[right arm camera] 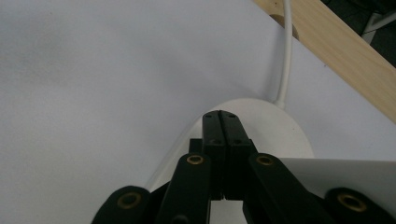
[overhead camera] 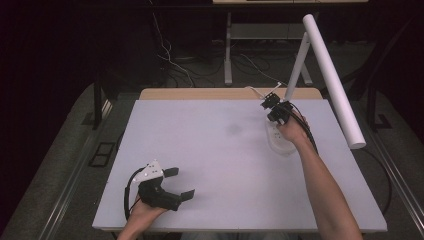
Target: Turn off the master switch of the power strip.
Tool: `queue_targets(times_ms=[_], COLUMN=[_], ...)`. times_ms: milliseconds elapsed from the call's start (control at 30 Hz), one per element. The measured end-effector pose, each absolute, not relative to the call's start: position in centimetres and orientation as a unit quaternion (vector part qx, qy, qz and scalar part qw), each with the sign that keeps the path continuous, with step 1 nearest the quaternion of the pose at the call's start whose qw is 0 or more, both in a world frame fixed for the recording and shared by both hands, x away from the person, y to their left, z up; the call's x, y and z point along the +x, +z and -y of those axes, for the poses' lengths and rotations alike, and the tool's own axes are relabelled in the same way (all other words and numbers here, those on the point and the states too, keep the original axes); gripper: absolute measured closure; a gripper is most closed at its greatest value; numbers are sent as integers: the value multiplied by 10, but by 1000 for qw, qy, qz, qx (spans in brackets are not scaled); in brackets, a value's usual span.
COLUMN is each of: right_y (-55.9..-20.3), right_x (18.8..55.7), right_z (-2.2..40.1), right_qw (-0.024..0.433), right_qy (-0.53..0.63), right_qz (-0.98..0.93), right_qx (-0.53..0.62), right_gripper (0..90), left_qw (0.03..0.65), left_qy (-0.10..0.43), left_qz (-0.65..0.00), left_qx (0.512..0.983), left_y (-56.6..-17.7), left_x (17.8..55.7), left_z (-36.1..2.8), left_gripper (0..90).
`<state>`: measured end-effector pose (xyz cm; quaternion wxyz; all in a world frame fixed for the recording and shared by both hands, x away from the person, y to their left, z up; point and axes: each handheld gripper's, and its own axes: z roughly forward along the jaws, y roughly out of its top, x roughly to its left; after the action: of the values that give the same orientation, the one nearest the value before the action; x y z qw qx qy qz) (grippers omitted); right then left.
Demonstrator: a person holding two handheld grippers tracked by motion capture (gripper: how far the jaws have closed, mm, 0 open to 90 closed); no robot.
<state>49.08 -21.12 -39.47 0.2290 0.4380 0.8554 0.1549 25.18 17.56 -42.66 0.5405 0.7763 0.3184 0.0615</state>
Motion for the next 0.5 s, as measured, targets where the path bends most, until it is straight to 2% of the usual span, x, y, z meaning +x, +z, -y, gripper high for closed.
queue_targets(times_ms=[500], right_y=[-404], right_x=[492], right_z=[215], right_qw=[235], right_qy=[146], right_qz=[-855], right_qx=[439], right_gripper=[896], left_qw=[539], left_qy=[60], left_qz=[-318], left_qx=[778], left_y=[-427], left_x=[252], left_z=[-175], left_gripper=[0])
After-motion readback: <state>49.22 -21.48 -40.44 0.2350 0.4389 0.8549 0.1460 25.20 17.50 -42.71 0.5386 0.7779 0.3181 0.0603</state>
